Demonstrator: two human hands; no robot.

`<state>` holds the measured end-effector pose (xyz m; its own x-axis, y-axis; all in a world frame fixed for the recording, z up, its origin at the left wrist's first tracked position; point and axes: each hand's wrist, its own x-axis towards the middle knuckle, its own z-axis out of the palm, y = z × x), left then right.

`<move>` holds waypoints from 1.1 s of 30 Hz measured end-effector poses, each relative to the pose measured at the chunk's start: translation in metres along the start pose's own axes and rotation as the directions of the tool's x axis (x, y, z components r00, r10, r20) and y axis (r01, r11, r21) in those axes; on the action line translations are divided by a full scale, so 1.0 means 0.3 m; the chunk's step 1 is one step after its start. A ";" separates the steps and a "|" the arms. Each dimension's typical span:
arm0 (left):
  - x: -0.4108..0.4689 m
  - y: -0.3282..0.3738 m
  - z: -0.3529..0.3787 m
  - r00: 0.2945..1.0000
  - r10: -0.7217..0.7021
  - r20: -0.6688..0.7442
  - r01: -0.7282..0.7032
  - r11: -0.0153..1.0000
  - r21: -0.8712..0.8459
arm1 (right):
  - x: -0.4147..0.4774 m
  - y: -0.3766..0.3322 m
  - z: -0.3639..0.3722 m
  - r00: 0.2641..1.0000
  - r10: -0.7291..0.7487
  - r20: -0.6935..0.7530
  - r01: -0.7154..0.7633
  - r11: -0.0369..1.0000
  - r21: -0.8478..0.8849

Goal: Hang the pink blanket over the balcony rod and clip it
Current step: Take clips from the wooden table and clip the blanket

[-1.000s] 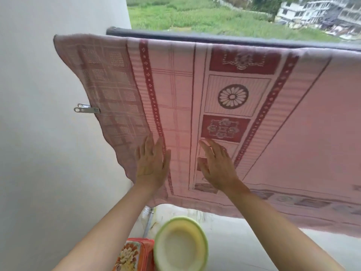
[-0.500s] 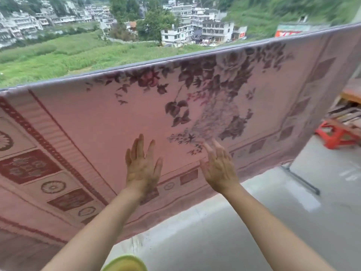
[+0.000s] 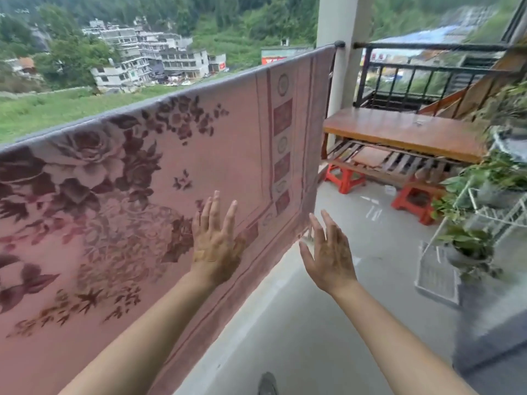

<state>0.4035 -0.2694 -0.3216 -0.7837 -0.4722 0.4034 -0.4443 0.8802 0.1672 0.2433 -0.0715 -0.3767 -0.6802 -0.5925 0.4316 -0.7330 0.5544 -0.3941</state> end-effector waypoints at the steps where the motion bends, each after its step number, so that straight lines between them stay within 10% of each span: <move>1: 0.084 0.044 0.065 1.000 0.018 0.000 -0.018 0.999 -0.028 | 0.056 0.077 0.005 1.000 0.019 0.001 -0.019 1.000 -0.021; 20: 1.538 1.023 0.954 0.900 0.388 0.198 -0.368 0.921 -0.129 | 0.933 1.381 -0.186 0.893 0.410 -0.187 -0.450 0.838 -0.309; 33: 2.369 1.728 1.332 0.930 0.343 0.131 -0.319 0.932 -0.173 | 1.724 2.299 -0.339 0.853 0.508 -0.121 -0.521 0.816 -0.249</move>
<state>-0.5572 -0.1680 -0.3078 -0.9383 -0.1436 0.3147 -0.0887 0.9792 0.1823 -0.6134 0.0640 -0.3427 -0.9516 -0.1530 0.2665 -0.2423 0.9069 -0.3446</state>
